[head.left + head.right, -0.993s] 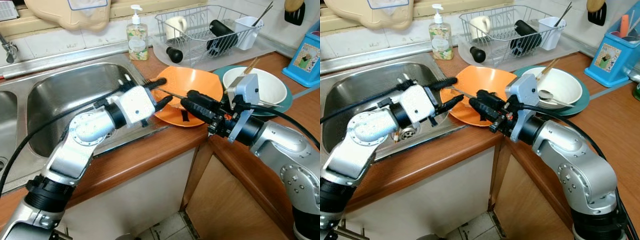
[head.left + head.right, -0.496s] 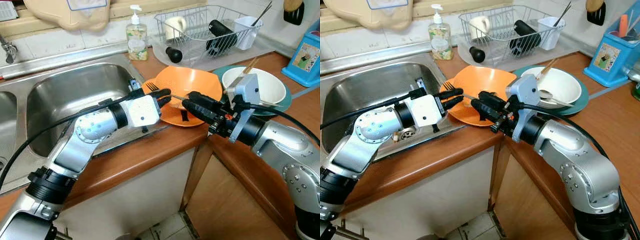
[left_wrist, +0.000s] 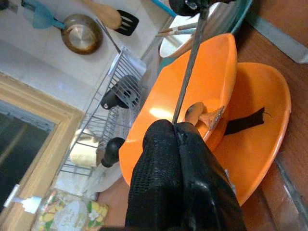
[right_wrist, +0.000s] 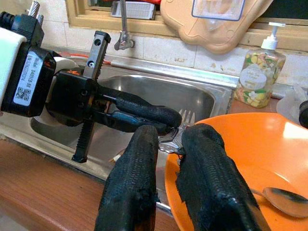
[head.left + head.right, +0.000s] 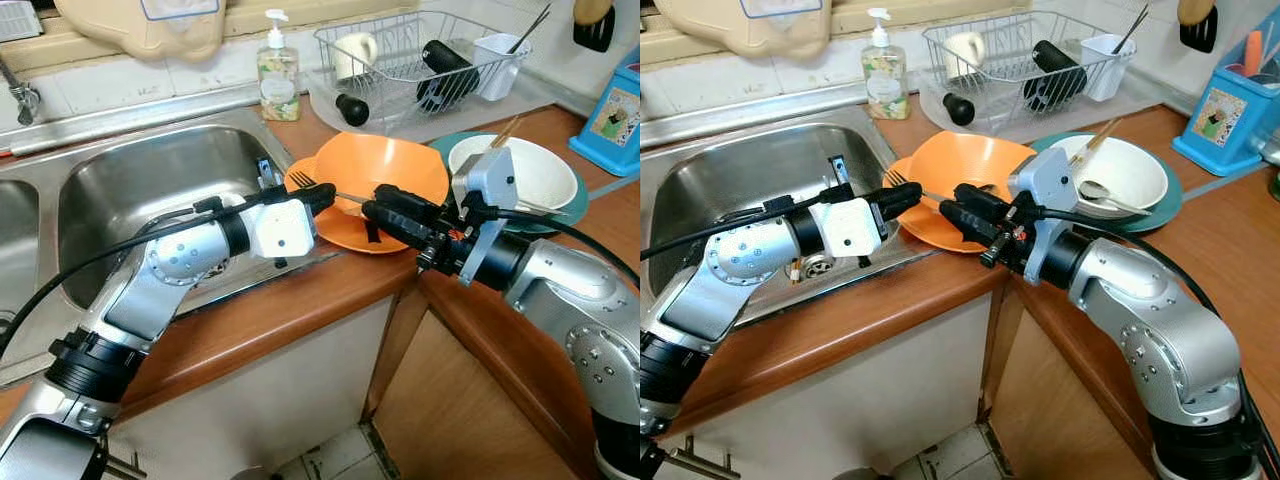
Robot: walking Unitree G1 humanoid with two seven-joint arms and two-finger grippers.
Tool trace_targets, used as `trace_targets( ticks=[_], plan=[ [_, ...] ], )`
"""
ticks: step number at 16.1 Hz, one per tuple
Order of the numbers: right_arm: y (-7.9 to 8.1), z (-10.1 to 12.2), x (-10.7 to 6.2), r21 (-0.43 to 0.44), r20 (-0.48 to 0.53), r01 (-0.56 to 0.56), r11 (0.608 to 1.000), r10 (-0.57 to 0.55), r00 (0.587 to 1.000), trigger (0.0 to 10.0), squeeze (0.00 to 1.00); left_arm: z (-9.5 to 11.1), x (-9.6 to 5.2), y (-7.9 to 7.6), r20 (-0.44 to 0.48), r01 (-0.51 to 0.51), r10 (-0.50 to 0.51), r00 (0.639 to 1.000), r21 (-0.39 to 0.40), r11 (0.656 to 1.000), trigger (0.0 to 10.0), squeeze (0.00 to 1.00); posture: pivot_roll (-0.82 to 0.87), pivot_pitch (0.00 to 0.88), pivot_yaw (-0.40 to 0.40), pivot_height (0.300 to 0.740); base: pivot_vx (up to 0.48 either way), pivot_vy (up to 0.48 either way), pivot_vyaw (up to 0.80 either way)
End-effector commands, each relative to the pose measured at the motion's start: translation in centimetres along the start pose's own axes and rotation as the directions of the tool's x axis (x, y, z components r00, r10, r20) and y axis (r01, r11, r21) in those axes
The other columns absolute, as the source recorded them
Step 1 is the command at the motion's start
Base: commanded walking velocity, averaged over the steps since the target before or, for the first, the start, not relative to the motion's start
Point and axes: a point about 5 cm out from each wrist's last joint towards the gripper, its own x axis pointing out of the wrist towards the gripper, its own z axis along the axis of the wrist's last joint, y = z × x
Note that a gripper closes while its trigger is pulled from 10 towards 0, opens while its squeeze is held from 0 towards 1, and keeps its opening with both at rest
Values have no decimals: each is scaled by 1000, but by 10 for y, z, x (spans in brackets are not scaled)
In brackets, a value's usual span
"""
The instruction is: Kitchen organization
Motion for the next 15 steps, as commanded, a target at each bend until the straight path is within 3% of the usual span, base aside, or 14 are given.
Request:
trace_targets(
  ticks=[1, 3, 4, 5, 9, 12, 13, 14, 15],
  plan=[
    [7, 10, 5, -27, 28, -62, 998, 63, 998, 0, 0, 0, 4, -3, 5, 39, -39, 999, -14, 999, 10000, 1000, -143, 0, 45, 740, 0, 0, 0],
    [6, 9, 6, -30, 22, -61, 998, 61, 998, 0, 0, 0, 3, -6, -1, 56, -56, 998, 60, 997, 10000, 1000, -141, 0, 42, 740, 0, 0, 0],
    [6, 8, 6, -32, 20, -59, 998, 59, 998, 0, 0, -1, 3, -8, -5, 76, -75, 997, 57, 995, 10000, 698, -141, 0, 41, 740, 0, 0, 0],
    [5, 8, 7, -31, 20, -58, 998, 58, 998, 0, 0, -1, 2, -10, -9, 90, -89, 996, 65, 994, 10000, 0, -141, 0, 41, 740, 0, 0, 0],
    [5, 9, 8, -31, 26, -55, 998, 56, 998, 0, 0, -4, 1, -12, -30, 102, -100, 995, 87, 991, 10000, 0, -138, 0, 40, 740, 0, 0, 0],
    [8, 9, 9, -33, 22, -70, 997, 70, 997, 0, 0, -8, 4, -5, -63, 39, -33, 997, 96, 995, 10000, 0, -142, 0, 40, 740, 0, 0, 0],
    [8, 9, 10, -33, 23, -71, 997, 71, 997, 0, 0, -11, 4, -2, -83, 23, -17, 996, 72, 997, 2196, 0, -144, 0, 42, 740, 0, 0, 0],
    [9, 10, 10, -34, 24, -72, 997, 73, 997, 0, 0, -12, 4, 0, -93, 15, -9, 996, 58, 998, 0, 0, -144, 0, 43, 740, 0, 0, 0],
    [9, 10, 10, -34, 25, -73, 997, 74, 997, 0, 0, -14, 3, 2, -103, 8, -2, 995, 63, 998, 0, 0, -144, 0, 43, 740, 0, 0, 0]
  ],
)
